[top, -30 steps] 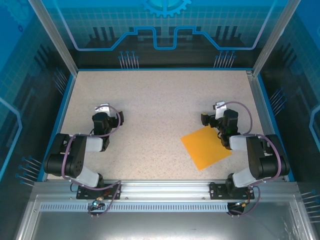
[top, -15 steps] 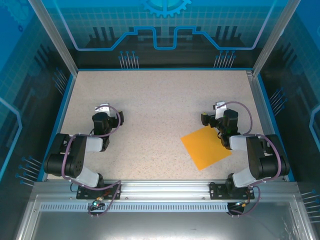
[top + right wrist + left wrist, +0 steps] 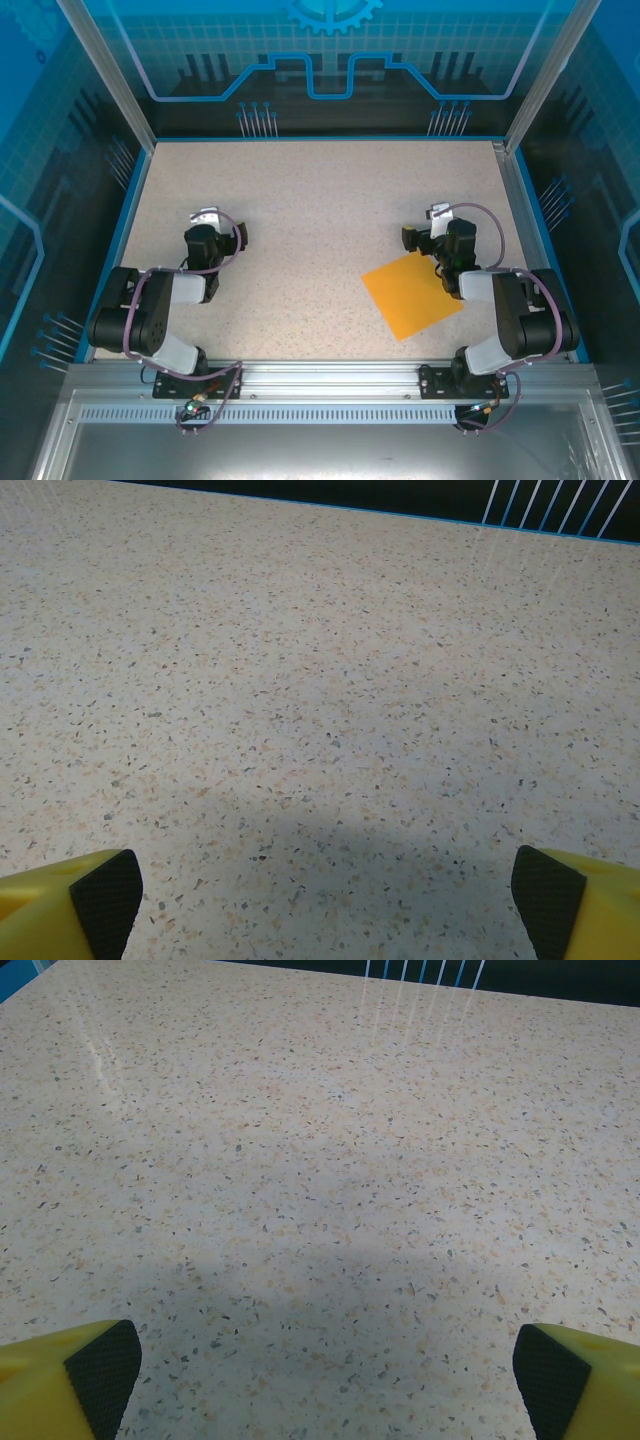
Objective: Fold a paper plane with a square sheet of paper (pick it up from the middle)
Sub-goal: Move the square sheet of paper to the center of the table.
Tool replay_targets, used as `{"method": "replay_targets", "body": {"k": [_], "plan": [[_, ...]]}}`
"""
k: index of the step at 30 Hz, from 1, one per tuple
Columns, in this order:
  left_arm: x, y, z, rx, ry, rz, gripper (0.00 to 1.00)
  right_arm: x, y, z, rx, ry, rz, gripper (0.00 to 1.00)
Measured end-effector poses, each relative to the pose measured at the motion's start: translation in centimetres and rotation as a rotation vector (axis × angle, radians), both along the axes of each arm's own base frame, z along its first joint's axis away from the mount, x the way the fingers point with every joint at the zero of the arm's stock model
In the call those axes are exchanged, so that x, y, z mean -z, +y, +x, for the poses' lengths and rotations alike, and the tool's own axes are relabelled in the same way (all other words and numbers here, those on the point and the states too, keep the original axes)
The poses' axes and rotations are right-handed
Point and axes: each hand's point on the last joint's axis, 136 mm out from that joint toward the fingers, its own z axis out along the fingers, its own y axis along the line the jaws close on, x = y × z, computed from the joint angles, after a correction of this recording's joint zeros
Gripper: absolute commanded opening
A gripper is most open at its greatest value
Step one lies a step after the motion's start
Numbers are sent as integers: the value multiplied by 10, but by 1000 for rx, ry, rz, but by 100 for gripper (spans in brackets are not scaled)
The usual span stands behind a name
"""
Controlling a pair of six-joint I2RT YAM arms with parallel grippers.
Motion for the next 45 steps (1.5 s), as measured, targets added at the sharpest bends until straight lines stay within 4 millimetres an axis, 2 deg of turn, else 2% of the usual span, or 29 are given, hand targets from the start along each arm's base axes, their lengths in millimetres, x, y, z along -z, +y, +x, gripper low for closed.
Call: {"method": "replay_targets", "body": {"k": [5, 8, 11, 15, 17, 18, 20, 24, 26, 28, 31, 34, 39, 45], "plan": [[-8, 1, -4, -4, 1, 0, 99, 0, 0, -3, -4, 18, -8, 99], [-36, 1, -10, -2, -43, -3, 99, -15, 0, -2, -2, 48, -6, 99], [-74, -1, -16, 6, -113, -20, 99, -55, 1, 3, 8, 47, 16, 99], [-117, -8, -23, 28, -165, -96, 99, -110, 5, -4, 42, 82, 142, 99], [-132, -12, -30, 35, -189, -160, 99, -126, 13, -11, 27, 120, 217, 99], [-137, -15, -34, 37, -194, -196, 99, -127, 20, -18, 4, 151, 259, 99], [-141, -18, -42, 42, -190, -256, 99, -116, 33, -35, -38, 243, 332, 99], [-133, -17, -62, -31, -124, -405, 99, -66, 54, -73, -52, 477, 455, 96], [-126, -18, -71, -54, -89, -454, 99, -43, 71, -95, -67, 590, 469, 91], [-123, -24, -78, -46, -61, -505, 99, -28, 90, -114, -97, 680, 449, 90], [-122, -38, -85, 12, -39, -573, 99, -18, 111, -133, -134, 744, 414, 88], [-115, -54, -91, 82, 1, -634, 99, -6, 116, -145, -121, 784, 395, 86], [-98, -78, -101, 181, 80, -731, 99, 18, 111, -158, -71, 860, 368, 82], [-76, -97, -109, 238, 166, -823, 99, 42, 112, -170, -26, 934, 349, 81]]}}
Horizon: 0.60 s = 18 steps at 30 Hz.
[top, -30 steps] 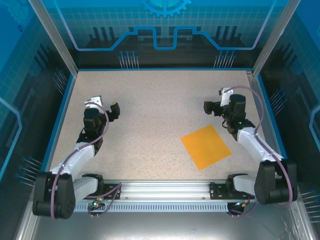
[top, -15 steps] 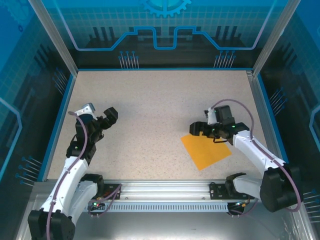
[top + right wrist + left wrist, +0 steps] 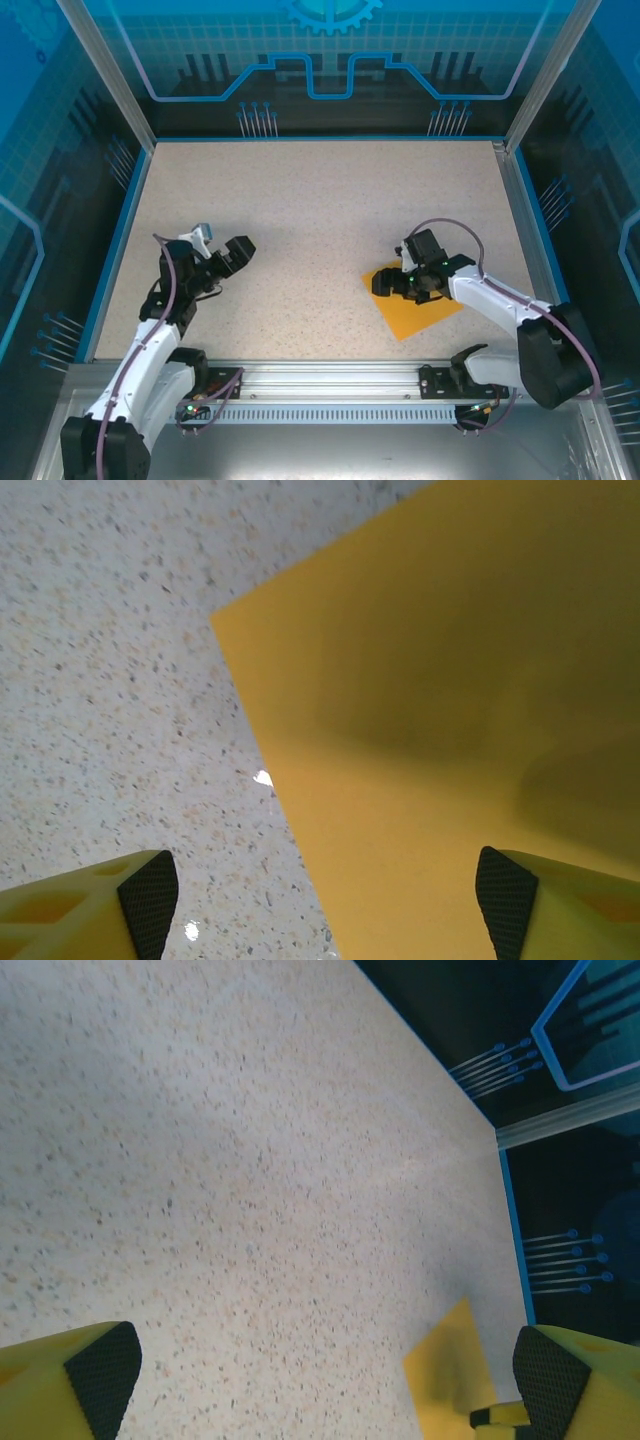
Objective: Fold a paper plane with a square sheet of paper (pick it up from the middle)
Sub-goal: Move the square sheet of paper to the center of the table.
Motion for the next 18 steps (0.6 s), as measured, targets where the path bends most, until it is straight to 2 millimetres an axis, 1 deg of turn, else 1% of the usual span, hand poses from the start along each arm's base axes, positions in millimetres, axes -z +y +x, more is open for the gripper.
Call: {"method": "replay_targets", "body": {"k": [3, 8, 10, 12, 13, 15, 18], "plan": [[5, -11, -1, 44, 22, -14, 99, 8, 4, -6, 3, 32, -10, 81], [15, -28, -5, 108, 59, -15, 99, 21, 6, -9, 47, 65, -38, 79], [18, -35, -8, 133, 71, -13, 99, 22, 8, -5, 91, 67, -26, 79], [21, -40, -9, 152, 82, -11, 99, 23, 14, 0, 123, 64, -10, 79], [24, -43, -11, 161, 90, -9, 99, 22, 18, 3, 139, 60, -1, 77], [27, -47, -12, 175, 103, -7, 99, 22, 27, 10, 172, 60, 19, 75], [33, -53, -14, 196, 119, -3, 99, 21, 47, 24, 219, 71, 49, 74]]}}
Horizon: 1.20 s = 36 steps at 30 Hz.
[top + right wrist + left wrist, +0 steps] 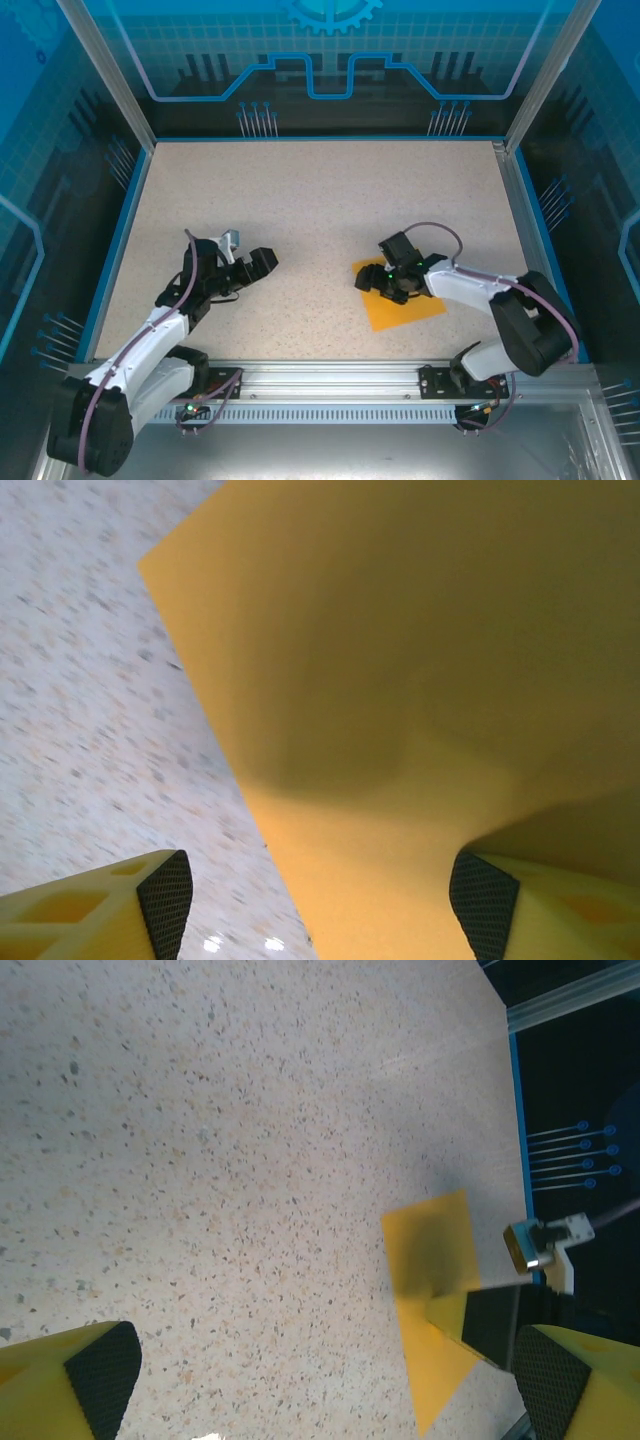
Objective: Fold a paper plane with a square sheet of paper (pick it up from the middle)
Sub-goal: Move the square sheet of paper to the center of the table.
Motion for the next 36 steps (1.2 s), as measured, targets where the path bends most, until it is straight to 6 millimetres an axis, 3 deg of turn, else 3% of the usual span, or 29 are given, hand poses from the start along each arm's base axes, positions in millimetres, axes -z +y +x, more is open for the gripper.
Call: {"method": "replay_targets", "body": {"k": [10, 16, 22, 26, 32, 36], "plan": [[10, -9, -3, 32, 34, 11, 99, -4, 109, 64, 18, 0, 68, 72], [12, -8, -3, 27, 34, 27, 99, -9, 136, 85, 49, 2, 111, 74], [8, -7, -1, 40, 8, 49, 99, -30, 131, 101, -67, -81, 19, 73], [7, -10, 2, 63, -1, 63, 99, -38, 109, 123, -128, -121, -7, 72], [3, -16, 10, 99, 1, 69, 99, -27, 62, 154, -119, -99, -71, 72], [3, -20, 13, 119, 9, 68, 99, -6, 44, 152, -102, -34, -113, 72]]}}
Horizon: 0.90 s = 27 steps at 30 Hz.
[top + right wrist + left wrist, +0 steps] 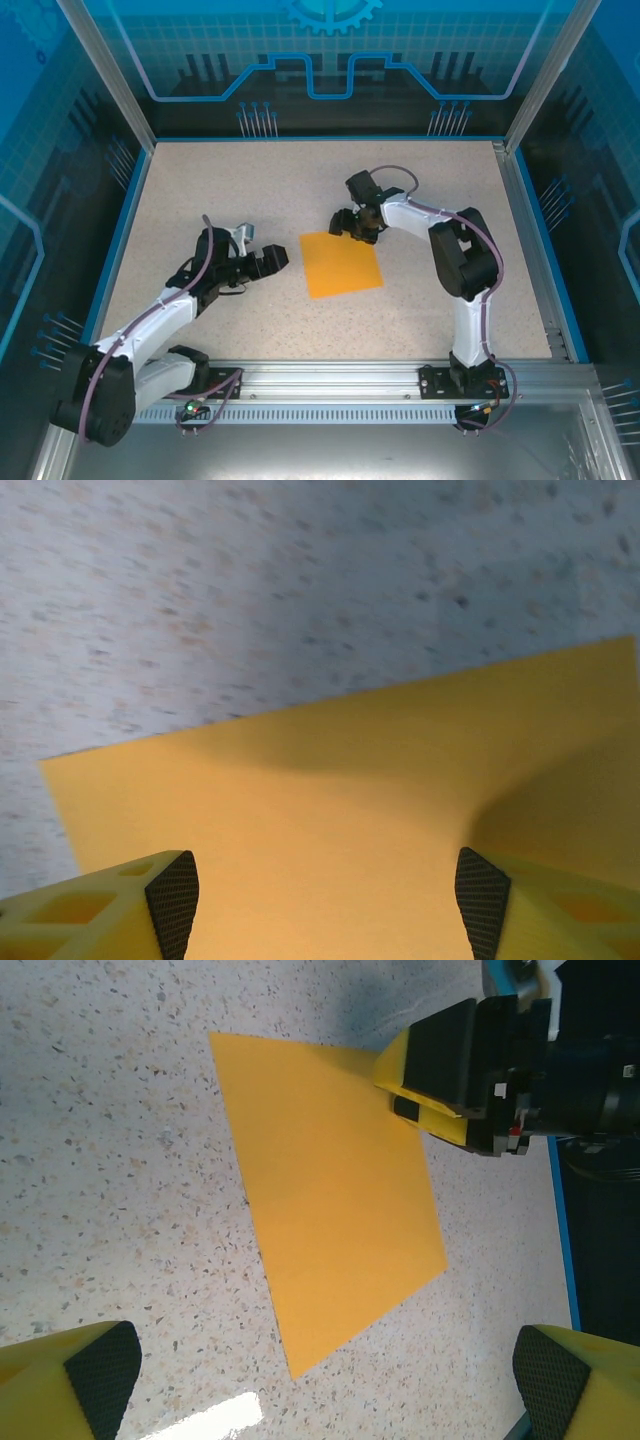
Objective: Fold a paper plane with a square sheet of paper (pick it up from the middle)
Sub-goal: Move the square sheet of paper to the center of the table.
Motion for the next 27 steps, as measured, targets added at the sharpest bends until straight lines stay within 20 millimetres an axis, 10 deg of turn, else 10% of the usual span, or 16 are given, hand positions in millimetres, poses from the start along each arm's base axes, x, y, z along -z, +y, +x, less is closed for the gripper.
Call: {"method": "replay_targets", "body": {"k": [15, 27], "plan": [[-2, 0, 12, -18, 7, 29, 99, 5, -20, -15, 368, -1, 14, 74], [-14, 7, 16, -55, -49, 40, 99, -15, -16, -20, 50, -49, -190, 95]]}}
